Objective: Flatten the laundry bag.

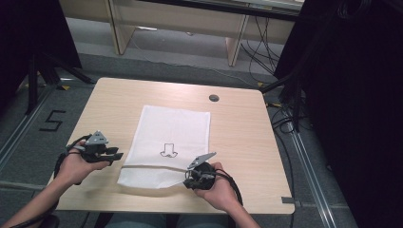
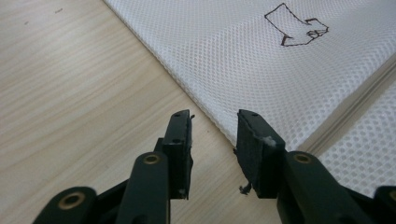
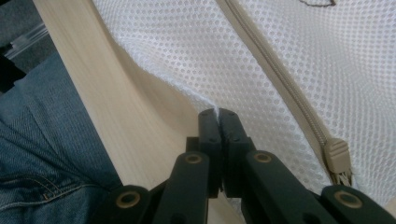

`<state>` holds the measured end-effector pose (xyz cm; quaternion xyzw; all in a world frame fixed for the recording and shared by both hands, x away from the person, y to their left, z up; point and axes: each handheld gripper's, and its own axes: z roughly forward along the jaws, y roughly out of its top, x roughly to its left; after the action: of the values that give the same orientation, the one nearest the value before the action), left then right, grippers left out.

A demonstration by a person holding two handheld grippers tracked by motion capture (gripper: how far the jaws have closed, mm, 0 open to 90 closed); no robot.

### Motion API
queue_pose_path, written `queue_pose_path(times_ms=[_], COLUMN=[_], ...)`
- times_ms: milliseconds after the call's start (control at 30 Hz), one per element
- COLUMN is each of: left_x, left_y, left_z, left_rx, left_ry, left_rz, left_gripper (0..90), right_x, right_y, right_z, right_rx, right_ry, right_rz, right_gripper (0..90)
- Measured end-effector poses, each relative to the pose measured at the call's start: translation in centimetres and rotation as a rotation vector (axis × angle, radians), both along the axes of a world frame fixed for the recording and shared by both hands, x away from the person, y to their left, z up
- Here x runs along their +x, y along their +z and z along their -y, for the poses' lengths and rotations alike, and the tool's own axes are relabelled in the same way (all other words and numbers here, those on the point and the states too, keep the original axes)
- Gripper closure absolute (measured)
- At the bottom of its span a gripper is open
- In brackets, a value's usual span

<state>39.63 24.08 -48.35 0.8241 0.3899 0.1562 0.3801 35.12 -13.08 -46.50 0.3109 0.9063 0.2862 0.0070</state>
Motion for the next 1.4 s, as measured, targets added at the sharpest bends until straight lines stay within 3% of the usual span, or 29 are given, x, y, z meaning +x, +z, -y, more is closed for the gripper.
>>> queue_pose_path(times_ms=[133, 200, 400, 533, 567, 600, 700, 733, 767, 833, 867, 933, 1000, 1033, 1100, 1200, 1233, 1267, 1333, 1400], left_x=[-0.2, -0.2, -0.7, -1.0, -1.2, -1.4, -1.7, -1.9, -2.1, -2.4, -2.4, -2.7, -2.8, -2.8, -2.7, -2.5, -2.4, -2.3, -2.1, -2.1], left_y=[0.1, 0.2, 0.2, 0.1, 0.1, -0.1, -0.1, -0.1, -0.1, -0.2, -0.2, -0.2, -0.3, -0.5, -0.9, -1.2, -1.4, -1.5, -1.6, -1.7], left_z=[0.4, 0.7, 2.0, 2.5, 2.7, 3.0, 3.1, 3.1, 3.0, 3.2, 3.2, 3.4, 3.8, 4.1, 4.6, 4.9, 5.2, 5.2, 5.2, 5.2], left_rx=[-0.031, -0.048, -0.086, -0.088, -0.091, -0.113, -0.101, -0.106, -0.091, -0.105, -0.105, -0.091, -0.079, -0.042, -0.028, 0.002, 0.007, 0.031, 0.048, 0.05], left_ry=[-0.012, -0.051, -0.097, -0.137, -0.12, -0.126, -0.14, -0.154, -0.169, -0.164, -0.164, -0.177, -0.191, -0.21, -0.215, -0.234, -0.233, -0.241, -0.267, -0.265], left_rz=[0.019, 0.024, 0.041, 0.018, 0.011, 0.007, -0.016, -0.017, -0.025, -0.044, -0.044, -0.058, -0.076, -0.096, -0.105, -0.115, -0.121, -0.129, -0.138, -0.141], left_gripper=[57.6, 54.9, 48.4, 47.1, 46.9, 46.9, 49.0, 50.6, 52.1, 55.2, 58.0, 61.1, 66.1, 69.1, 71.5, 73.3, 74.4, 75.0, 75.7, 76.3], right_x=[-0.2, -0.3, -0.5, -0.6, -0.7, -0.8, -1.1, -1.0, -1.1, -0.9, -0.7, -0.5, 0.1, 0.6, 1.2, 1.8, 2.1, 2.4, 2.5, 2.7], right_y=[-0.5, -0.6, -1.0, -1.1, -1.1, -1.1, -0.3, -0.1, 0.5, 1.3, 1.5, 1.7, 1.7, 1.4, 0.9, 0.5, 0.3, 0.1, -0.2, -0.5], right_z=[-0.1, -0.2, -0.1, 0.0, 0.1, 0.1, 0.4, 0.5, 0.7, 1.3, 1.6, 2.0, 2.7, 3.2, 3.6, 4.0, 4.2, 4.3, 4.4, 4.5], right_rx=[-0.019, -0.029, -0.062, -0.086, -0.084, -0.073, -0.042, -0.021, -0.008, 0.031, 0.046, 0.048, 0.039, 0.024, -0.022, -0.042, -0.076, -0.084, -0.089, -0.092], right_ry=[0.01, 0.016, 0.057, 0.073, 0.079, 0.068, 0.025, 0.034, 0.023, 0.025, 0.015, 0.004, -0.043, -0.105, -0.146, -0.184, -0.241, -0.242, -0.291, -0.277], right_rz=[-0.027, -0.049, -0.045, -0.078, -0.082, -0.077, -0.108, -0.091, -0.105, -0.099, -0.073, -0.055, -0.033, -0.042, -0.026, -0.027, -0.036, -0.021, -0.071, -0.05], right_gripper=[89.9, 89.9, 89.7, 83.8, 80.9, 77.8, 71.5, 69.2, 67.2, 66.8, 67.6, 69.4, 75.7, 82.1, 87.6, 90.0, 90.0, 90.0, 90.0, 90.0])
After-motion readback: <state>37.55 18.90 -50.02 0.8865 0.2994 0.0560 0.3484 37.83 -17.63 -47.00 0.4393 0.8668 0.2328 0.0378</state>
